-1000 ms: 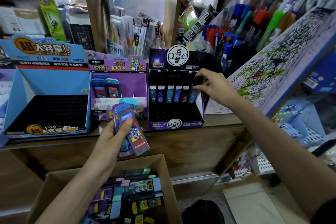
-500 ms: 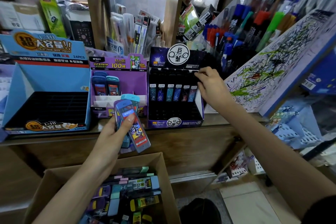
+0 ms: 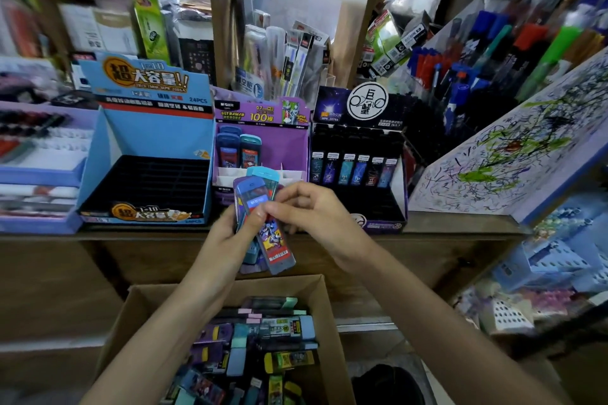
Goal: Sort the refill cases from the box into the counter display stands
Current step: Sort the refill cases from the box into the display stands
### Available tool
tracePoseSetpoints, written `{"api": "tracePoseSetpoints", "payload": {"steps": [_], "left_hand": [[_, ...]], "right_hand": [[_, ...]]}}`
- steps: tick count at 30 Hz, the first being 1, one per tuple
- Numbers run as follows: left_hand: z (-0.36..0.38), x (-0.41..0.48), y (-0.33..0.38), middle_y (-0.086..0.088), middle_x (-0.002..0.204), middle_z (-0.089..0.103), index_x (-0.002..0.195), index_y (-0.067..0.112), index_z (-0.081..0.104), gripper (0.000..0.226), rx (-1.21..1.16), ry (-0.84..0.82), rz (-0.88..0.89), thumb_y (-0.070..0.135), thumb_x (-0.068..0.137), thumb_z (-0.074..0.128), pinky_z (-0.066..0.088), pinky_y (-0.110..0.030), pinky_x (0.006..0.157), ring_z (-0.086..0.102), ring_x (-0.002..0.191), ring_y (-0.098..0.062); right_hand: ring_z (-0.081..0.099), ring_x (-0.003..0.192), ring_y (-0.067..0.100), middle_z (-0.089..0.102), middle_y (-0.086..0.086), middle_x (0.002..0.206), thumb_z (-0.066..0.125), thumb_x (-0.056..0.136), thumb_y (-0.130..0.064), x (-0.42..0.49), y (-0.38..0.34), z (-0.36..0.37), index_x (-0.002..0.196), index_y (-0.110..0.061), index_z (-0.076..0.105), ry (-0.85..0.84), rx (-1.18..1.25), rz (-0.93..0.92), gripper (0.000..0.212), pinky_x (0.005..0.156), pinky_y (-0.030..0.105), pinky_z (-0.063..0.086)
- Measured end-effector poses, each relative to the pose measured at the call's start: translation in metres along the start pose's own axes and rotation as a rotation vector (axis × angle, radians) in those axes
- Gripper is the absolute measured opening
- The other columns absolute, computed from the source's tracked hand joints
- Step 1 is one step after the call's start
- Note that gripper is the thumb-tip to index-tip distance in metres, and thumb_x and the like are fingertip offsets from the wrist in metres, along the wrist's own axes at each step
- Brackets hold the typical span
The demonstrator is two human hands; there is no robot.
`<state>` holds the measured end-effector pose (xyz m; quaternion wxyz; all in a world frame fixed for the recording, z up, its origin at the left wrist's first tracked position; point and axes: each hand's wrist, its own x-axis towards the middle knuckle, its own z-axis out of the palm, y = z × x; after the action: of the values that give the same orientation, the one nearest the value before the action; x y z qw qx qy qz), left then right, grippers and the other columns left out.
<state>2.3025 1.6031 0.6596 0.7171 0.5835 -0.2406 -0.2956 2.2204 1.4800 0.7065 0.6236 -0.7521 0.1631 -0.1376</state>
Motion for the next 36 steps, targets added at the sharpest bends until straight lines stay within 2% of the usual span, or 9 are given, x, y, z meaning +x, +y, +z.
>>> {"api": "tracePoseSetpoints", "payload": {"steps": [4, 7, 11, 15, 21, 25, 30, 32, 36], "left_hand": [[-0.018, -0.002, 0.000, 0.008, 0.090, 0.074, 0.108, 0.033, 0.061, 0.043, 0.027, 0.033, -0.005, 0.055, 0.071, 0.057, 0.052, -0.018, 0.055, 0.070, 0.080, -0.009], [-0.026, -0.002, 0.001, 0.007, 0.094, 0.074, 0.104, 0.032, 0.062, 0.036, 0.013, 0.066, 0.027, 0.051, 0.074, 0.056, 0.053, -0.017, 0.059, 0.071, 0.083, -0.010], [-0.037, -0.002, 0.006, 0.005, 0.068, 0.071, 0.094, 0.028, 0.059, 0.030, -0.005, 0.170, 0.024, 0.051, 0.078, 0.051, 0.049, -0.019, 0.043, 0.065, 0.054, -0.007], [-0.060, -0.004, 0.016, 0.002, 0.066, 0.068, 0.096, 0.021, 0.058, 0.029, -0.026, 0.201, 0.060, 0.046, 0.084, 0.049, 0.050, -0.021, 0.043, 0.060, 0.050, -0.007], [-0.089, -0.011, 0.019, 0.000, 0.069, 0.067, 0.101, 0.018, 0.059, 0.032, -0.039, 0.195, 0.084, 0.044, 0.086, 0.049, 0.051, -0.022, 0.047, 0.059, 0.053, -0.010], [-0.095, -0.014, 0.017, -0.001, 0.068, 0.066, 0.102, 0.017, 0.059, 0.032, -0.049, 0.192, 0.090, 0.043, 0.085, 0.050, 0.050, -0.022, 0.047, 0.058, 0.053, -0.010], [-0.096, -0.016, 0.016, 0.000, 0.068, 0.066, 0.105, 0.016, 0.057, 0.031, -0.050, 0.171, 0.090, 0.040, 0.087, 0.048, 0.050, -0.022, 0.047, 0.058, 0.053, -0.011], [-0.094, -0.016, 0.016, 0.000, 0.068, 0.066, 0.106, 0.017, 0.057, 0.032, -0.052, 0.166, 0.083, 0.040, 0.087, 0.048, 0.050, -0.022, 0.047, 0.058, 0.053, -0.010], [-0.092, -0.017, 0.017, -0.002, 0.070, 0.066, 0.106, 0.017, 0.058, 0.032, -0.045, 0.163, 0.071, 0.041, 0.086, 0.050, 0.049, -0.022, 0.047, 0.058, 0.054, -0.011]], "right_hand": [[0.061, 0.073, 0.007, 0.066, 0.004, 0.086, 0.068, 0.084, -0.010, 0.004, 0.003, 0.011, 0.101, -0.006, 0.062, -0.054, 0.024, 0.046, 0.018, 0.062, 0.019, 0.050], [0.061, 0.069, 0.006, 0.066, 0.005, 0.085, 0.067, 0.084, -0.008, 0.009, 0.003, 0.020, 0.103, 0.001, 0.062, -0.053, -0.005, 0.073, 0.022, 0.060, 0.017, 0.050], [0.062, 0.079, 0.018, 0.068, 0.009, 0.089, 0.064, 0.086, -0.006, 0.023, -0.011, 0.015, 0.089, -0.006, 0.064, 0.015, 0.056, 0.065, 0.003, 0.068, 0.028, 0.049], [0.064, 0.068, 0.013, 0.069, 0.004, 0.076, 0.067, 0.083, -0.004, 0.051, -0.037, 0.003, 0.081, -0.014, 0.063, 0.233, 0.087, -0.083, 0.010, 0.060, 0.024, 0.050], [0.064, 0.082, 0.022, 0.066, 0.007, 0.086, 0.068, 0.082, -0.004, 0.099, -0.045, 0.020, 0.097, -0.007, 0.063, 0.369, -0.294, -0.244, 0.016, 0.080, 0.036, 0.053], [0.062, 0.088, 0.022, 0.068, 0.007, 0.092, 0.068, 0.085, -0.015, 0.114, -0.036, 0.028, 0.101, -0.009, 0.065, 0.375, -0.592, -0.330, 0.018, 0.078, 0.033, 0.049], [0.040, 0.096, 0.021, 0.051, 0.002, 0.093, 0.069, 0.084, -0.023, 0.126, -0.018, 0.028, 0.100, -0.006, 0.063, 0.370, -0.844, -0.346, 0.024, 0.070, 0.025, 0.024], [0.034, 0.100, 0.017, 0.044, -0.003, 0.096, 0.069, 0.084, -0.025, 0.128, -0.012, 0.028, 0.104, -0.004, 0.063, 0.379, -0.906, -0.368, 0.029, 0.079, 0.021, 0.025], [0.036, 0.104, 0.021, 0.040, -0.002, 0.100, 0.070, 0.082, -0.032, 0.135, -0.003, 0.029, 0.106, -0.006, 0.065, 0.411, -1.056, -0.405, 0.035, 0.089, 0.028, 0.033]]}}
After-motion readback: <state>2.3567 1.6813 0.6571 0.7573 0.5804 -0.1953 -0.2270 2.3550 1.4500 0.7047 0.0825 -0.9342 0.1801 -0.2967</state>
